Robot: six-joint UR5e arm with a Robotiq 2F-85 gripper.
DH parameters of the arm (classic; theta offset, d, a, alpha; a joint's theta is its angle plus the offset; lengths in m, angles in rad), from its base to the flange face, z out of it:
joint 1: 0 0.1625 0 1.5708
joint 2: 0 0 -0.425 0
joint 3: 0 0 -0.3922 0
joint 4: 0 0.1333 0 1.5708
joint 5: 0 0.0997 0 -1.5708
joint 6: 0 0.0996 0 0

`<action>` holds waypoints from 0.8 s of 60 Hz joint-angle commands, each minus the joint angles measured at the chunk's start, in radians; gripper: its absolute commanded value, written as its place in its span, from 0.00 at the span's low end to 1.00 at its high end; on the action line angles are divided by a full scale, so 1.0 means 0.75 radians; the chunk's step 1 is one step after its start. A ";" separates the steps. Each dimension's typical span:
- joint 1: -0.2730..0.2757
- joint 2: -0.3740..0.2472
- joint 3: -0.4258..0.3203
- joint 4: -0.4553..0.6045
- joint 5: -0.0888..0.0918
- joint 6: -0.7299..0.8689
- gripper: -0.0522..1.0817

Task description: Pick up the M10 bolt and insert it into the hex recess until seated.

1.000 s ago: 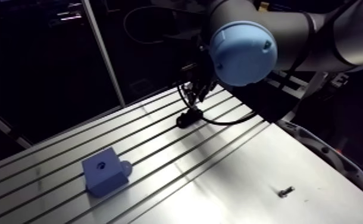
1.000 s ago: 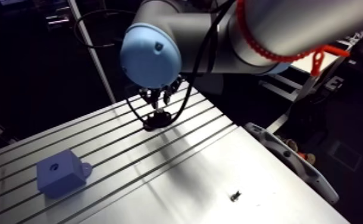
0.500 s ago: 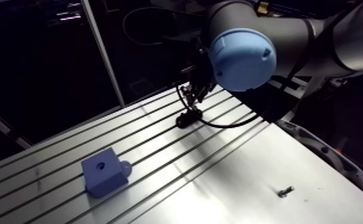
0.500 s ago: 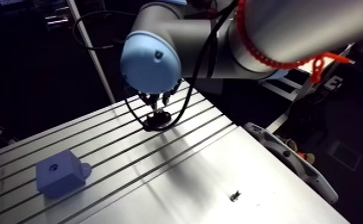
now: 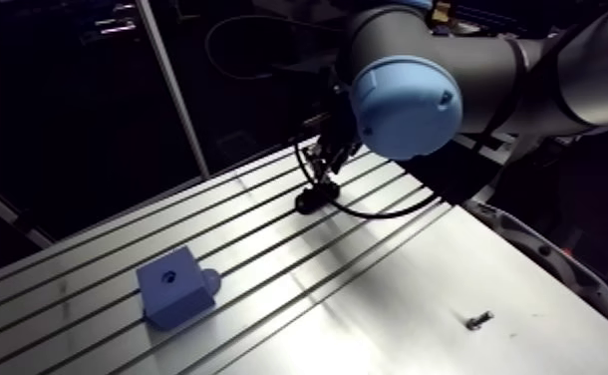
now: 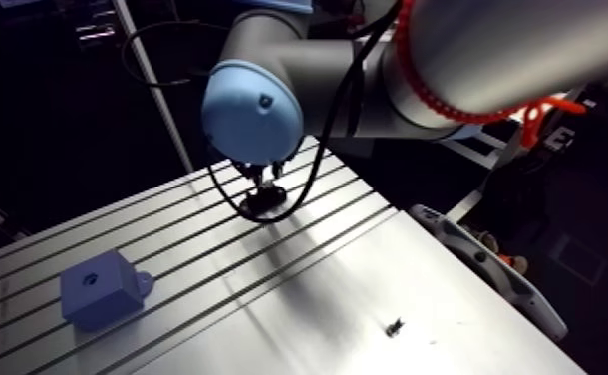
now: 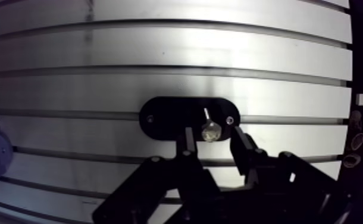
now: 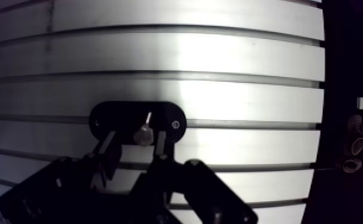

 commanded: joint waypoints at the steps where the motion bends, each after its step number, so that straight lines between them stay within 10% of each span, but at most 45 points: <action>1: 0.000 0.002 0.002 -0.002 -0.002 -0.001 0.54; 48: 0.000 0.020 0.025 -0.080 -0.001 -0.004 0.54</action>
